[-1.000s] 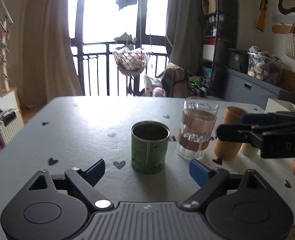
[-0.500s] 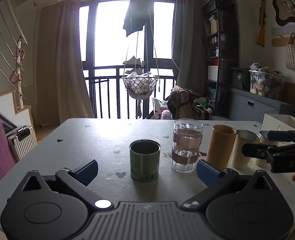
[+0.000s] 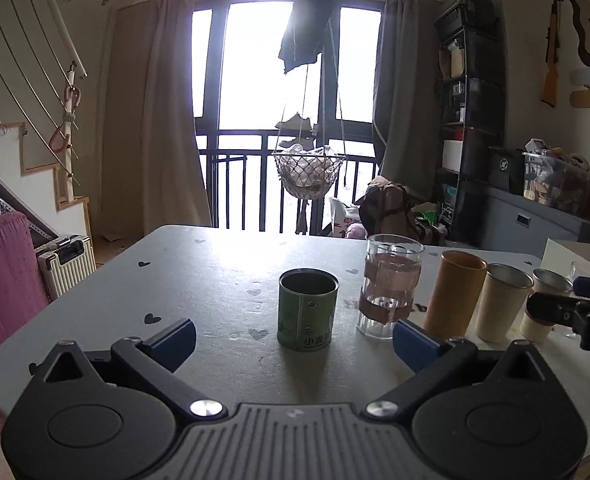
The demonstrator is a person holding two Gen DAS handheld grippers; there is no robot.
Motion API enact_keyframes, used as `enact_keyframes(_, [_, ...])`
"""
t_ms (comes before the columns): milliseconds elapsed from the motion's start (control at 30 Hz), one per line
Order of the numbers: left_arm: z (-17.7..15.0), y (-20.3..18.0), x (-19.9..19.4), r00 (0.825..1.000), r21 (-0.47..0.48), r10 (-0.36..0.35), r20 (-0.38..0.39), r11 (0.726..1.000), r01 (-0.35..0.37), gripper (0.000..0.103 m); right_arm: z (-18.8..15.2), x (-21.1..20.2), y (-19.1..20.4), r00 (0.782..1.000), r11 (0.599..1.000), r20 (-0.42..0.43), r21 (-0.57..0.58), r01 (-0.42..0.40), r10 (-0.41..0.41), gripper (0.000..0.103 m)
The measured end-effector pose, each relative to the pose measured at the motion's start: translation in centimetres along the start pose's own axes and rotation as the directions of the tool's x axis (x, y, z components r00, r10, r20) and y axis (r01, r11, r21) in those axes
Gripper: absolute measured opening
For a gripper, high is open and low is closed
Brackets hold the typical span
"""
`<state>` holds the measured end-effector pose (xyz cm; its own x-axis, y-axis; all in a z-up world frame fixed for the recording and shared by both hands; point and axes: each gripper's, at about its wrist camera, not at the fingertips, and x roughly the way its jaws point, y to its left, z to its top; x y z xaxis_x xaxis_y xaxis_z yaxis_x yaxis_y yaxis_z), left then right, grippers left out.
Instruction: Flip cup upright
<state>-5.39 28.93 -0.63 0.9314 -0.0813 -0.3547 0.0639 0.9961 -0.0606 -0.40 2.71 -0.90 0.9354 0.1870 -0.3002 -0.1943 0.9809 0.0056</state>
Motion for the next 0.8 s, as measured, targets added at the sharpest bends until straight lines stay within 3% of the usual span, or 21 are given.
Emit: enact_keyframes(800, [-0.02,-1.04,-0.30,1.000,0.032,0.010,-0.003,0.999,-0.010,0.103,-0.30,-0.27,0.34,1.000,1.000,-0.012,-0.004,0.012,-0.012,0.100])
